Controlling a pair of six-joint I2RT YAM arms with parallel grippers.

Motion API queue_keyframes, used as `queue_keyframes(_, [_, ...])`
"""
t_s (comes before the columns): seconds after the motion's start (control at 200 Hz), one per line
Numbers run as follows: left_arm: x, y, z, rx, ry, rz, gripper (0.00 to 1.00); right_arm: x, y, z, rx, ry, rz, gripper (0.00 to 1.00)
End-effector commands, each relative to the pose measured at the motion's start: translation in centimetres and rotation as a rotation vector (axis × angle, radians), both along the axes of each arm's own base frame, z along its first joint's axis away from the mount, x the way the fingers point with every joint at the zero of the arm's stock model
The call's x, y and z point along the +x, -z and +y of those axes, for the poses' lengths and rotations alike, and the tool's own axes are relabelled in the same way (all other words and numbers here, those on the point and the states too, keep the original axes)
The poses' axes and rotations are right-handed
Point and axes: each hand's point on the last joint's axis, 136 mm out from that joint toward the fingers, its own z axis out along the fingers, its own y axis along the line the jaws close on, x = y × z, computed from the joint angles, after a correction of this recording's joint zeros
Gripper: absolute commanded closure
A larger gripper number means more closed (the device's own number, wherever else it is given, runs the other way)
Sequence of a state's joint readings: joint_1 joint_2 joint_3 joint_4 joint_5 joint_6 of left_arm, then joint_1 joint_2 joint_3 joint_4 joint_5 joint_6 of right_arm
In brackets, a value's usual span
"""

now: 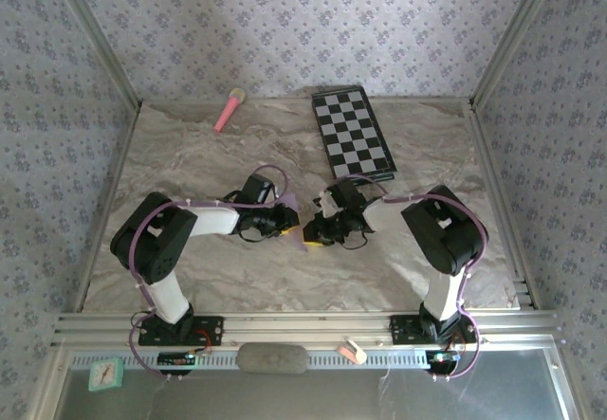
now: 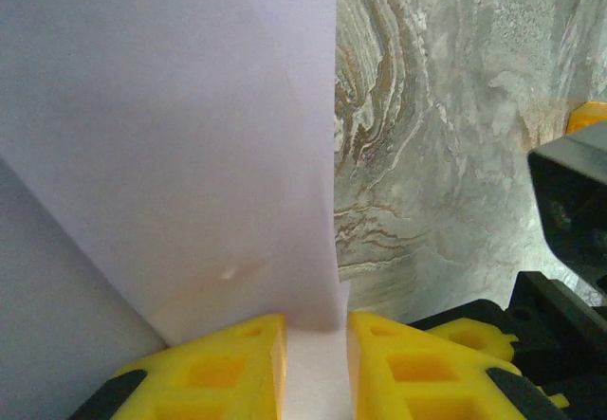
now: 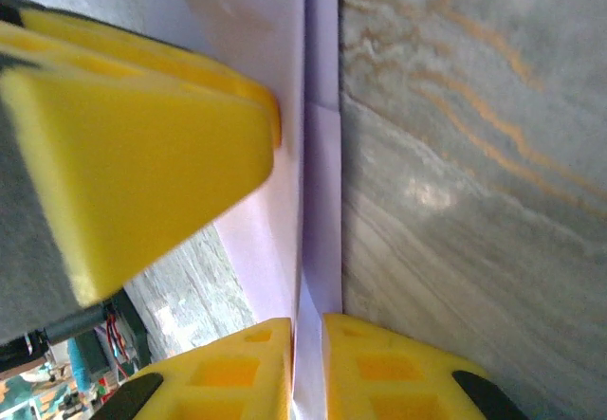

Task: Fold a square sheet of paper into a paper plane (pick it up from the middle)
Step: Fourth fold the wing at the center of the table.

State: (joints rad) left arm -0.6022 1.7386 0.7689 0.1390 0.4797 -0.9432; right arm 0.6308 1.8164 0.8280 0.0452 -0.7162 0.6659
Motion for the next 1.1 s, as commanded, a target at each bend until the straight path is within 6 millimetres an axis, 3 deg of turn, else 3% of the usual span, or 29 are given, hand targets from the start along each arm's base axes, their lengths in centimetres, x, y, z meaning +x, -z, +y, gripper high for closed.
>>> queue_keyframes(0.0, [-0.9,2.0,1.1,0.065,-0.005,0.048,0.75,-3.1,0.7,-1.0,-0.045,-0.046,0.095,0.83])
queue_keyframes(0.37, [-1.0,2.2,1.2,0.069,-0.009,0.056,0.75,-3.5,3.1,-2.1,-0.149,-0.031,0.122,0.87])
queue_keyframes(0.42, [-1.1,2.3,1.3,0.072,-0.009,0.06,0.75,-3.2,2.7,-2.0,-0.144,-0.025,0.106,0.85])
queue_keyframes(0.54, [-1.1,2.3,1.3,0.074,-0.013,0.061,0.76,-1.8,-0.5,-1.9,-0.102,0.021,0.002,0.77])
queue_keyframes(0.66, [-1.0,2.1,1.3,0.071,-0.016,0.06,0.77,-0.8,-2.6,-2.4,-0.108,0.053,-0.085,0.75])
queue_keyframes(0.845, [-1.0,2.1,1.2,0.067,-0.015,0.062,0.79,-0.8,-3.7,-1.0,-0.05,0.03,-0.095,0.82])
queue_keyframes(1.094, [-1.1,2.1,1.1,0.064,-0.013,0.066,0.8,-0.8,-3.4,1.1,-0.021,-0.005,-0.085,0.89])
